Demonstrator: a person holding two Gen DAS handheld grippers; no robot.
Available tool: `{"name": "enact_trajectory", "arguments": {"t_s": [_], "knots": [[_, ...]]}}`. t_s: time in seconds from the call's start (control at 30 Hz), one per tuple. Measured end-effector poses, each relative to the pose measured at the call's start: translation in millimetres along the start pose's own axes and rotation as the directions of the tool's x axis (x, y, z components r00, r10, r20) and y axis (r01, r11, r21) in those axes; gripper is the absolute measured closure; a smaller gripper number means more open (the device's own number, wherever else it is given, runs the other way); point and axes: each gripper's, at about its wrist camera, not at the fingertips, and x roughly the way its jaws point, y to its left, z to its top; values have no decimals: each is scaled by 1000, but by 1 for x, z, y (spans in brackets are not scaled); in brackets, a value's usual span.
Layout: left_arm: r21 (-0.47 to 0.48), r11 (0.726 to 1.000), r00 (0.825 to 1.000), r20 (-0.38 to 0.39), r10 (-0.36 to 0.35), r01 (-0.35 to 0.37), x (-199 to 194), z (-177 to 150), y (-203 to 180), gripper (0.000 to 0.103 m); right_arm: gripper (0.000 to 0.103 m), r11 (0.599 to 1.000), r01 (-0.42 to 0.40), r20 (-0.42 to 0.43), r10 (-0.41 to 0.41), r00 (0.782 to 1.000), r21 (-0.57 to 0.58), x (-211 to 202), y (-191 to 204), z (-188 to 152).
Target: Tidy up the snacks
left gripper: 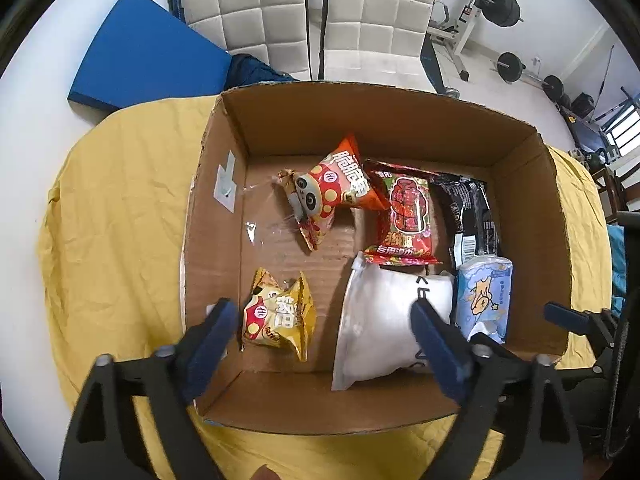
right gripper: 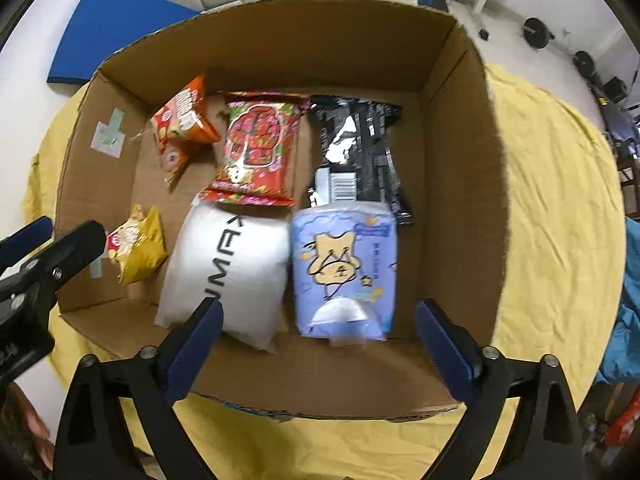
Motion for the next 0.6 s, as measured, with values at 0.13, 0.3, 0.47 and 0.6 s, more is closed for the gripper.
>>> {"name": "enact_trajectory", "arguments": {"t_s": [0.13,0.3,0.47,0.6], "knots": [[-3,1000,1000,4,10,-10,3,0,1,1,0,999,40,21,-40,999,9,-7,-1,-1],[-28,999,1000,16,17,-17,8,-1,5,0,0,997,75,30,-76,997,31,-10,-3,-2],[-43,999,1000,17,17,-16,6,-2,8,0,0,995,89,38,-91,995,51,-8,-7,-2],[-46,999,999,47,3,-1,-16,-4,5,0,0,994,91,54,-94,994,60,-17,-10,-3]]}}
